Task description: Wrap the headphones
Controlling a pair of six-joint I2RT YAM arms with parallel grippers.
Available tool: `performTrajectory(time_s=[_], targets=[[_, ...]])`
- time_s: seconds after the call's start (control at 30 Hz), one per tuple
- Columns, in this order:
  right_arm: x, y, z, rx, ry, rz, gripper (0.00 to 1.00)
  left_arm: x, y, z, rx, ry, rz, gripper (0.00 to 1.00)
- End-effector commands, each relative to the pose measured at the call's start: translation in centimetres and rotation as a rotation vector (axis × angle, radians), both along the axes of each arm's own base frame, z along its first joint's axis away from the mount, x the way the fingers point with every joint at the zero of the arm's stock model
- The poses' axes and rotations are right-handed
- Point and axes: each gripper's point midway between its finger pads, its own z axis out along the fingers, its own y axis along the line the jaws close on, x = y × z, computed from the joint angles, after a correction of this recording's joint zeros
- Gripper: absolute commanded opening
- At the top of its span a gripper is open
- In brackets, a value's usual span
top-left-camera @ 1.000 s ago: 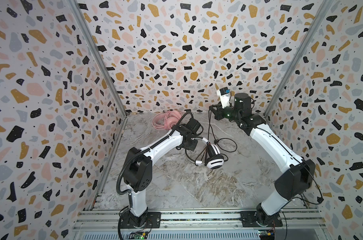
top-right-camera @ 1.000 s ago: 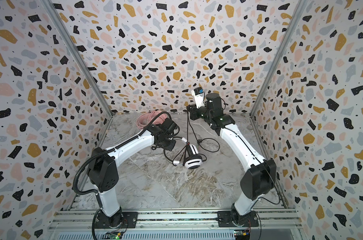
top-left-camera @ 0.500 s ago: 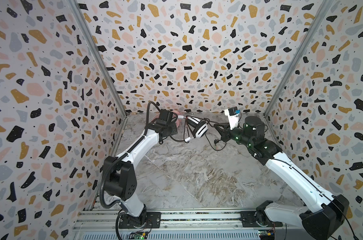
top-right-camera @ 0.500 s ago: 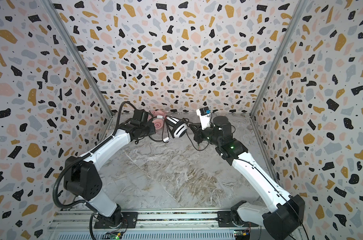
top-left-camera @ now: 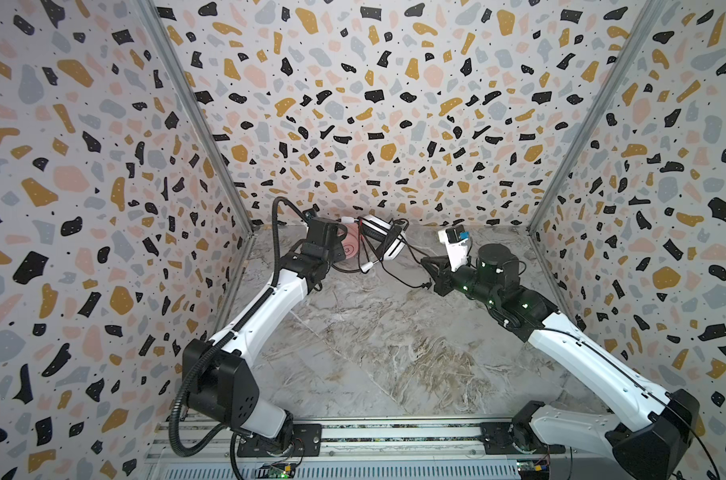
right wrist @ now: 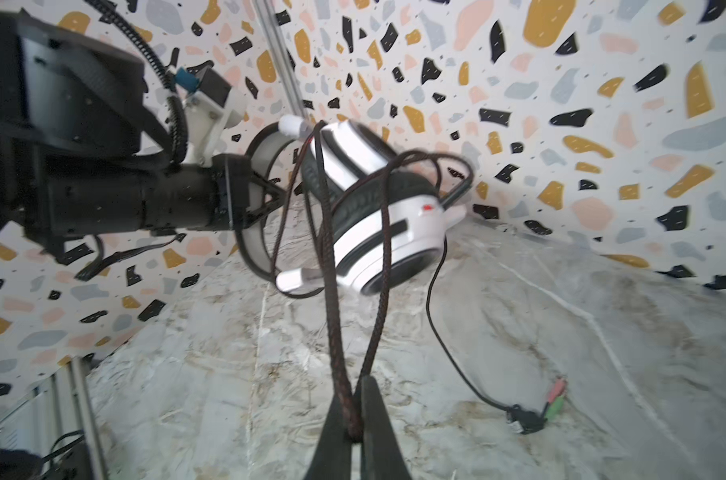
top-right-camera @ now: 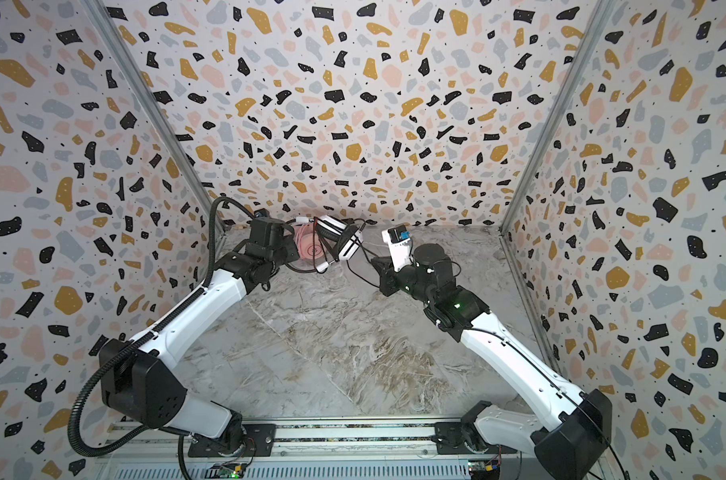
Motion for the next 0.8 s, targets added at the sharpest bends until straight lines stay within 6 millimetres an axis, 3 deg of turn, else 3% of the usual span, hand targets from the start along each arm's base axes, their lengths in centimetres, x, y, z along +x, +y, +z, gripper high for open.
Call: performTrajectory(time_s=[0.0, 0.1, 0.2, 0.33, 0.47, 0.6, 0.77], targets=[[0.8, -2.0, 3.7, -0.009, -0.1, -0.078, 0.0, -0.4, 3.4, 5.6, 0.053, -0.179, 0.133, 0.0], [-0.3, -0.5, 4.2, 0.058, -0.097, 0.005, 0.0, -1.3, 5.9, 6.4, 0.073, -0.227, 0.245, 0.0], [-2.2, 1.8, 3.2, 0.103, -0.067, 0.114, 0.0, -0.9, 7.2, 7.0, -0.006, -0.264, 0.272, 0.0], [-5.2, 4.7, 1.2, 0.126, -0.021, 0.233, 0.0, -0.1, 7.2, 9.1, -0.113, -0.348, 0.263, 0.0], [-7.8, 7.3, -1.1, 0.124, 0.038, 0.332, 0.0, 0.0, 6.4, 13.2, -0.223, -0.494, 0.225, 0.0], [-7.3, 8.6, -3.2, 0.088, 0.072, 0.31, 0.01, -0.2, 3.5, 17.1, -0.353, -0.608, 0.061, 0.0], [-5.1, 9.9, -3.8, 0.077, 0.059, 0.267, 0.02, -1.3, 1.0, 20.0, -0.491, -0.675, -0.094, 0.0]])
